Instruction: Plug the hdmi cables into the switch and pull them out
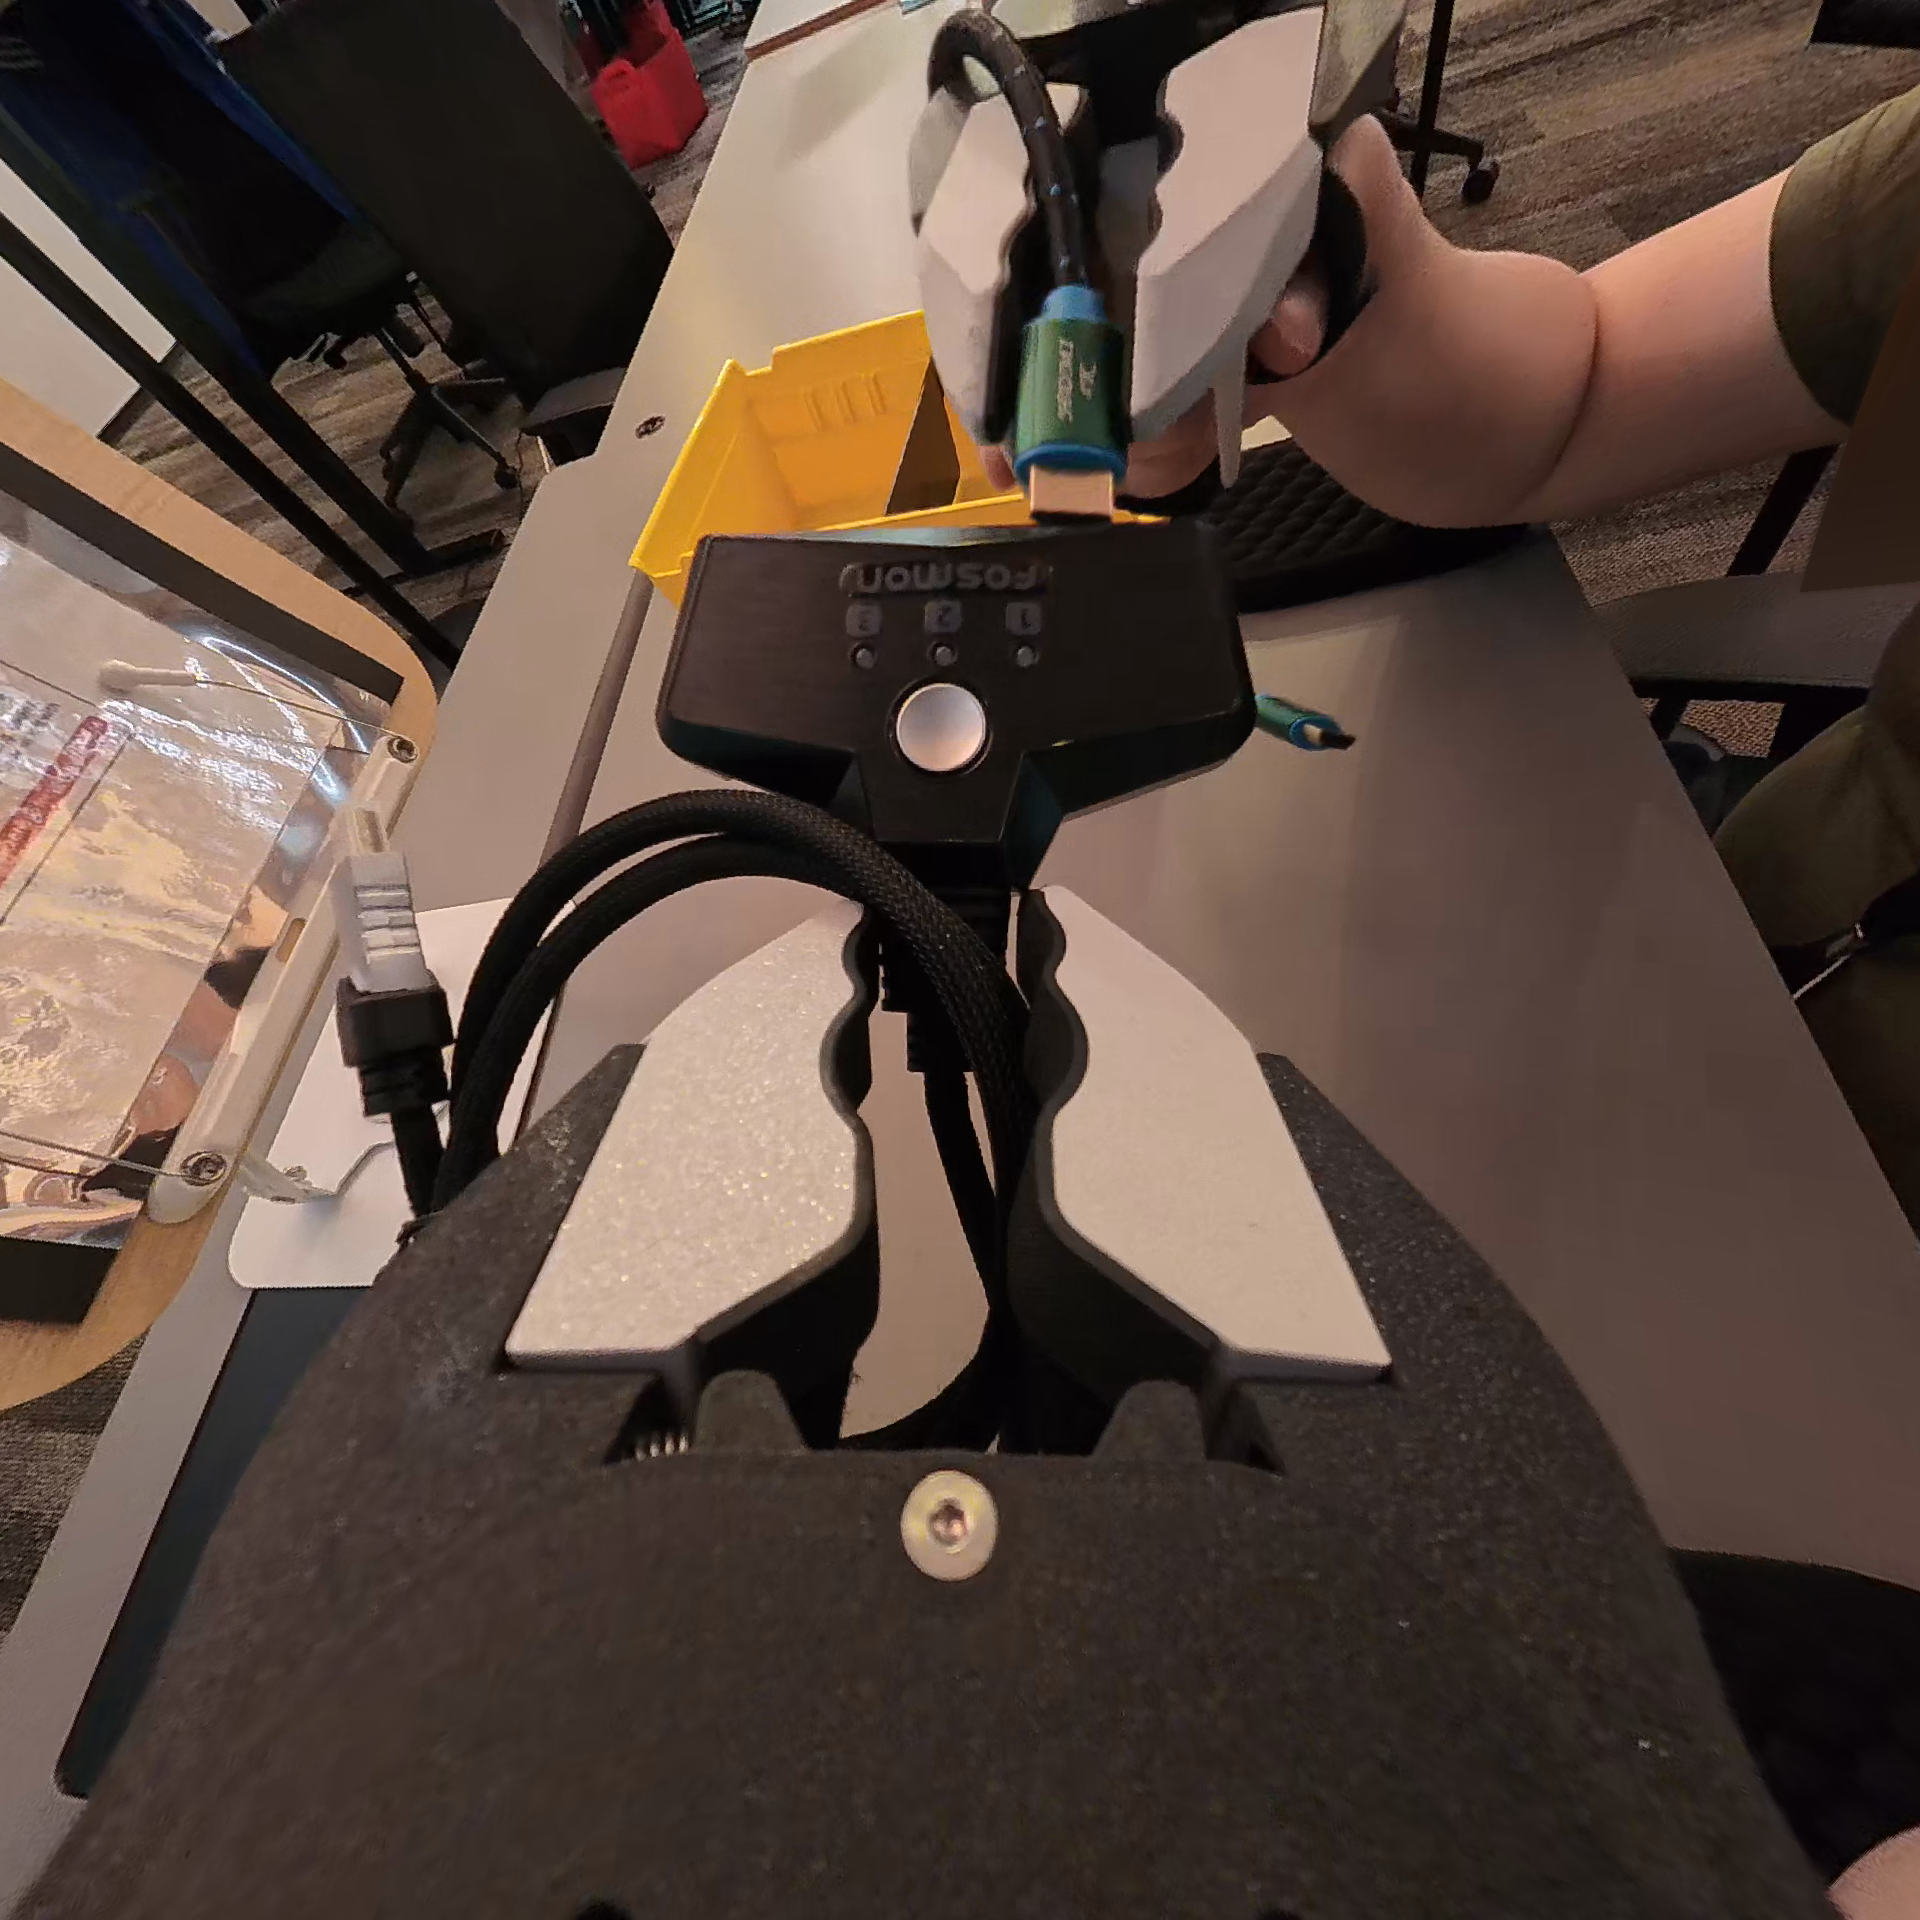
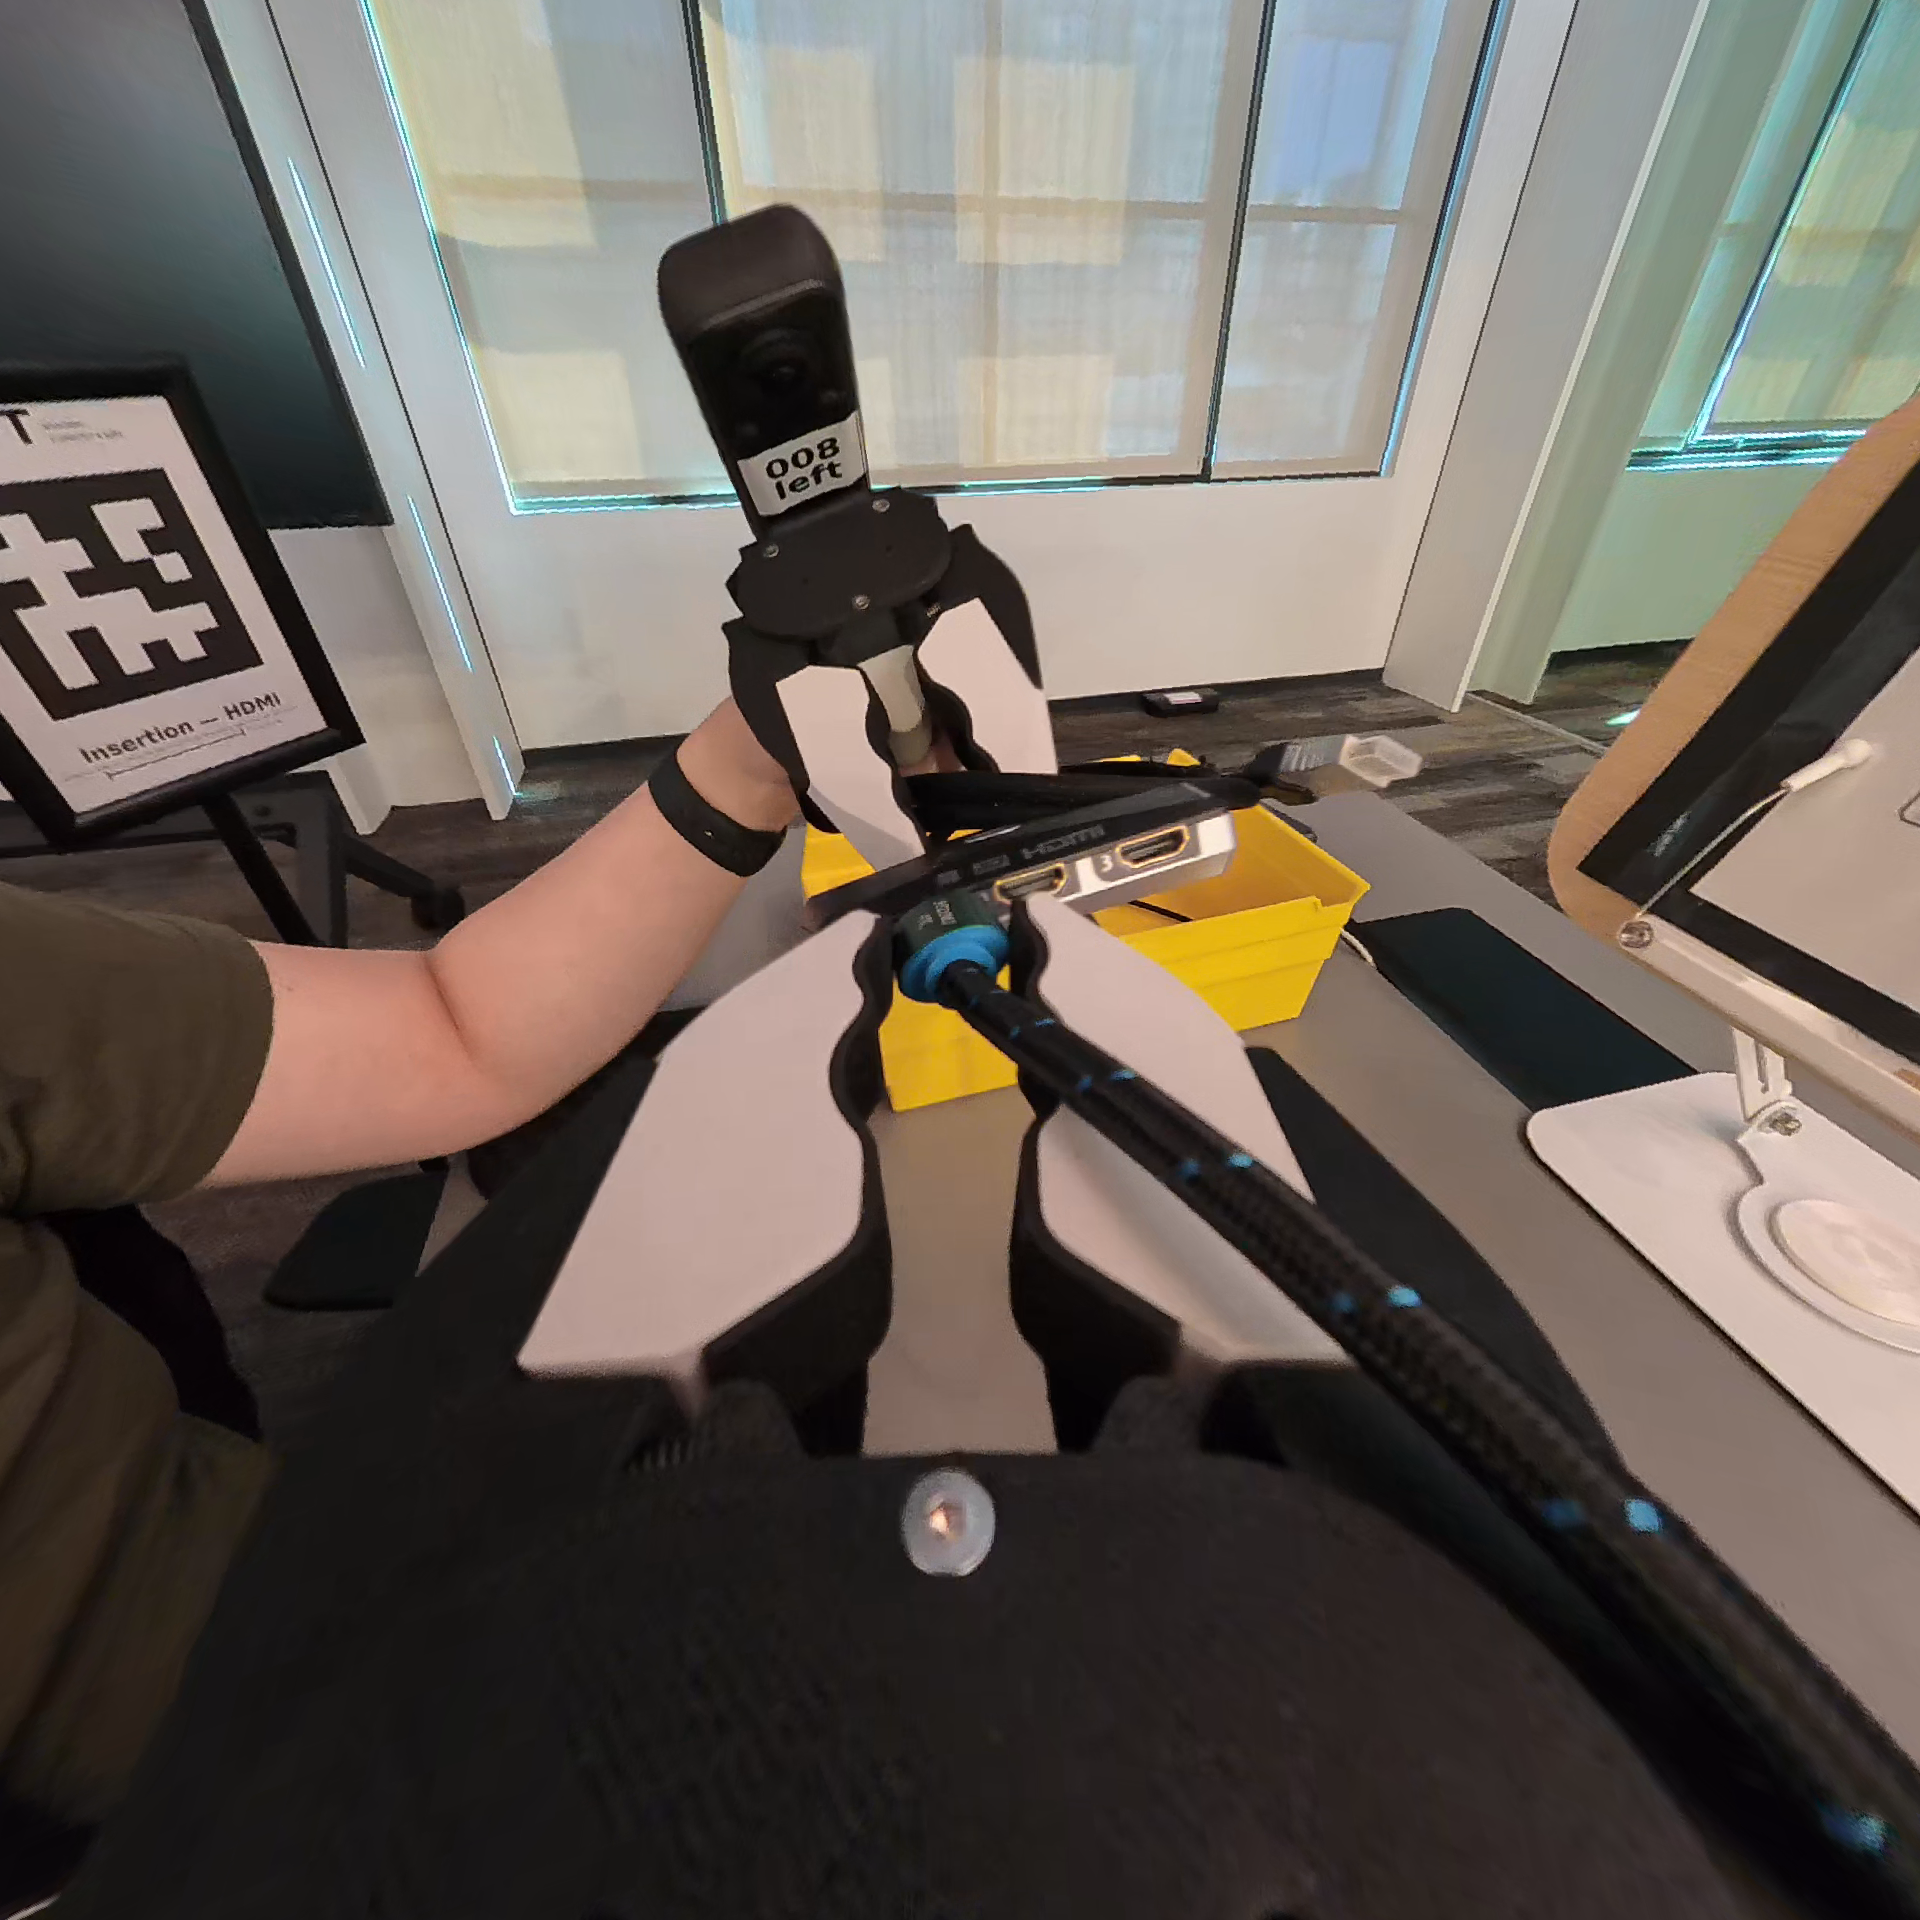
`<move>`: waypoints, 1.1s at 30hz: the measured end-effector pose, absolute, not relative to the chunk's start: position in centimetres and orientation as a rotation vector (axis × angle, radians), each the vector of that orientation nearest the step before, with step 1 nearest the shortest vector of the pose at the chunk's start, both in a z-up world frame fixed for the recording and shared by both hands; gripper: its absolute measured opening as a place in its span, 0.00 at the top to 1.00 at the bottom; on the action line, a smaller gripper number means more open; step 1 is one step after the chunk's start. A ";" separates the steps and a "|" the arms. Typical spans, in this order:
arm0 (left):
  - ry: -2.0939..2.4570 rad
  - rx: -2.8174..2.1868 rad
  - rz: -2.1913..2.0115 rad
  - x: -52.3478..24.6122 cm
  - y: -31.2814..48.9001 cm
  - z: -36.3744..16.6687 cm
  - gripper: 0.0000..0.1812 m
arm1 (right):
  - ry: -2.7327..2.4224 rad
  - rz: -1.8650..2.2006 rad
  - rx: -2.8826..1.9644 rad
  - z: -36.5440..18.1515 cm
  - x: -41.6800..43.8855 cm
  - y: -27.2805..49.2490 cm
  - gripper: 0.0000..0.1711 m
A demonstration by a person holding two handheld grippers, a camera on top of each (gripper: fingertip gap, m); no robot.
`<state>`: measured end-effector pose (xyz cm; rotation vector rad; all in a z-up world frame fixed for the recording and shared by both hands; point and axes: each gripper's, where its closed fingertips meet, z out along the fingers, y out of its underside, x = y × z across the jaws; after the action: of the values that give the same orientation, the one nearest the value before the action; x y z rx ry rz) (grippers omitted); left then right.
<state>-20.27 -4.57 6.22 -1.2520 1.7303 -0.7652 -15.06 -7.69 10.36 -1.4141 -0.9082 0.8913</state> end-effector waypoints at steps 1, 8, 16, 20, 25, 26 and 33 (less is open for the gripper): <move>1.726 -1.255 -0.762 -20.3 -4.5 6.3 0.86 | -0.907 0.900 -1.413 10.4 -15.1 -7.8 0.87; 1.710 -1.264 -0.744 -20.2 -4.1 6.3 0.86 | -0.883 0.907 -1.461 10.1 -15.0 -7.6 0.87; 1.695 -1.300 -0.679 -20.0 -3.6 6.2 0.86 | -0.847 0.931 -1.505 9.6 -14.7 -6.9 0.87; 1.688 -1.306 -0.669 -20.0 -3.4 6.2 0.86 | -0.858 0.939 -1.485 9.5 -14.7 -6.7 0.87; 1.694 -1.318 -0.698 -20.0 -3.4 5.9 0.86 | -0.891 0.914 -1.485 9.2 -14.8 -6.7 0.87; 1.701 -1.314 -0.724 -20.0 -3.6 5.8 0.86 | -0.912 0.915 -1.468 9.2 -14.8 -6.9 0.87; 1.773 -1.313 -0.800 -19.4 -4.9 5.0 0.87 | -1.162 0.804 -1.271 9.0 -14.5 -8.3 0.86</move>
<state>-19.45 -4.85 5.01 -1.3134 1.7733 -0.8005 -14.48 -8.29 9.03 -1.2712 -1.1622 0.8039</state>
